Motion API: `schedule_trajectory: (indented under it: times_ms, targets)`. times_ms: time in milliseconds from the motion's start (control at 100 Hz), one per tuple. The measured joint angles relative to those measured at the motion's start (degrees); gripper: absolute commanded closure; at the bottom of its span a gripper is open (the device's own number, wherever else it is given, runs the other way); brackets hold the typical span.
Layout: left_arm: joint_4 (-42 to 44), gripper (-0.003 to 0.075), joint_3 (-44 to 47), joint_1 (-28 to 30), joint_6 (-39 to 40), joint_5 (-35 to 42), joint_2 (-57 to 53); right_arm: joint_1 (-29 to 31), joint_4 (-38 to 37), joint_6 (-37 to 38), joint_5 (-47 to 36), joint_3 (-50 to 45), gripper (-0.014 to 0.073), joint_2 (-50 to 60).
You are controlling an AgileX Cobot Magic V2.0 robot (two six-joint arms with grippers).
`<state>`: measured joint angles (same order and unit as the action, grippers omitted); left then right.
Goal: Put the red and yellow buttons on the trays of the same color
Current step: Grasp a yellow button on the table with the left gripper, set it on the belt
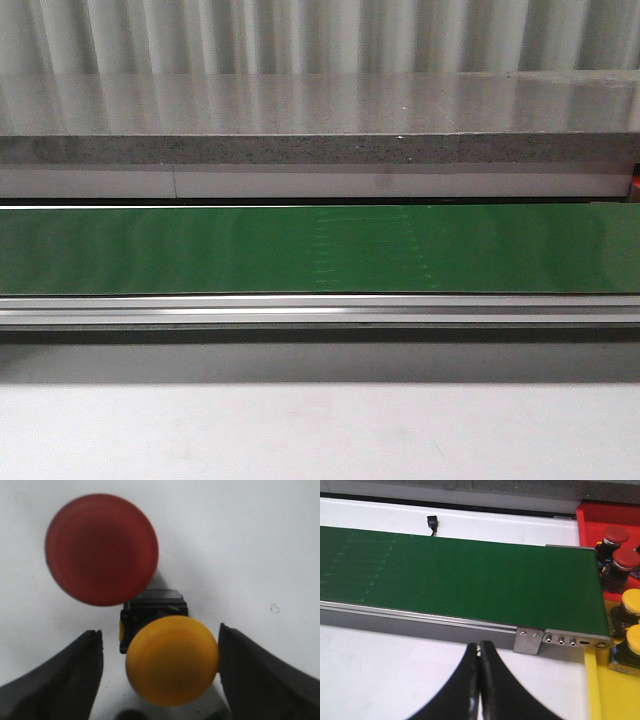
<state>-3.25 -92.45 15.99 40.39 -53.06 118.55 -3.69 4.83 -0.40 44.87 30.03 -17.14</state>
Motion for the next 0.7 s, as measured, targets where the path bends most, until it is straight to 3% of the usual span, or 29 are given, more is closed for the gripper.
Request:
schedule_trajectory:
  times_ms: [110,230,490,700]
  targets:
    - [0.0,0.0488,-0.1,0.0,0.0,0.0,0.0,0.0,0.0,0.0,0.0,0.0,0.0662,0.0]
    - [0.0,0.0556,-0.1,0.0,-0.2,0.0,0.0,0.0,0.0,0.0,0.0,0.0,0.0662,0.0]
    - [-0.2,0.0561,-0.1,0.0,-9.0,-2.2,-1.3,0.0,0.0,0.0,0.0,0.0,0.0662,0.0]
    - [-0.2,0.0562,-0.1,0.0,-20.8,-4.5,-8.6,0.0,0.0,0.0,0.0,0.0,0.0662,0.0]
